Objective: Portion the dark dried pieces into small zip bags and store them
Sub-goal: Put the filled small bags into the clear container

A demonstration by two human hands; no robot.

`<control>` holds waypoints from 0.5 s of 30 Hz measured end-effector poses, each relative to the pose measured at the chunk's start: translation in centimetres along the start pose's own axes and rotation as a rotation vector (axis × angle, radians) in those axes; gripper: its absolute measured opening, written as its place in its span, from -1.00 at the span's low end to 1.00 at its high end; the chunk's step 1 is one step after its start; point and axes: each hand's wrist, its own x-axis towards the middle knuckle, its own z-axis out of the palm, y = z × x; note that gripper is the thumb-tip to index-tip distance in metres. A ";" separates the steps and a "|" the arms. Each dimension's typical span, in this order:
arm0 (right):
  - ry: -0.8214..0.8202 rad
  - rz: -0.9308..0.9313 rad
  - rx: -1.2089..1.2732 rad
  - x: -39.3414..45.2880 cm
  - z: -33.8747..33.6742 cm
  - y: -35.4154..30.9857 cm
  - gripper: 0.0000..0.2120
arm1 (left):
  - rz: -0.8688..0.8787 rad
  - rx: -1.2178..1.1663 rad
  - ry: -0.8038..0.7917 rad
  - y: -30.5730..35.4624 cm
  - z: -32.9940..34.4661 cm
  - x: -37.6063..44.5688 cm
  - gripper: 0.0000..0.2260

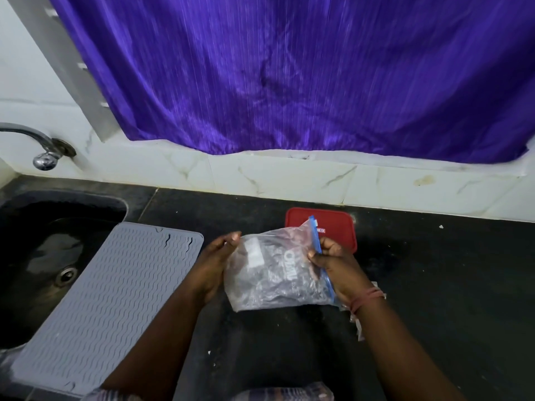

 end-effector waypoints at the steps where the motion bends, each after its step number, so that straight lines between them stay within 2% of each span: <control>1: -0.026 0.015 -0.014 -0.1 0.1 -0.1 -0.85 | 0.029 0.120 0.064 0.1 0.2 0.2 -0.70; 4: -0.039 0.026 -0.005 -0.4 0.3 -0.2 -0.79 | 0.094 0.437 0.134 -0.5 0.4 0.5 -0.61; 7: 0.086 -0.070 -0.029 -0.2 0.4 -0.2 -0.76 | 0.133 0.490 0.147 -1.2 0.8 -0.1 -0.52; 9: 0.185 -0.115 -0.008 -0.3 0.9 -0.2 -0.81 | 0.171 0.442 0.208 -1.8 1.0 -0.4 -0.53; 12: 0.208 -0.179 -0.038 -0.6 2.2 -0.6 -0.89 | 0.182 0.382 0.246 -2.6 0.9 -0.1 -0.55; 15: 0.195 -0.265 -0.204 -0.8 2.7 -1.0 -0.86 | 0.183 0.560 0.219 -1.8 1.2 0.3 -0.92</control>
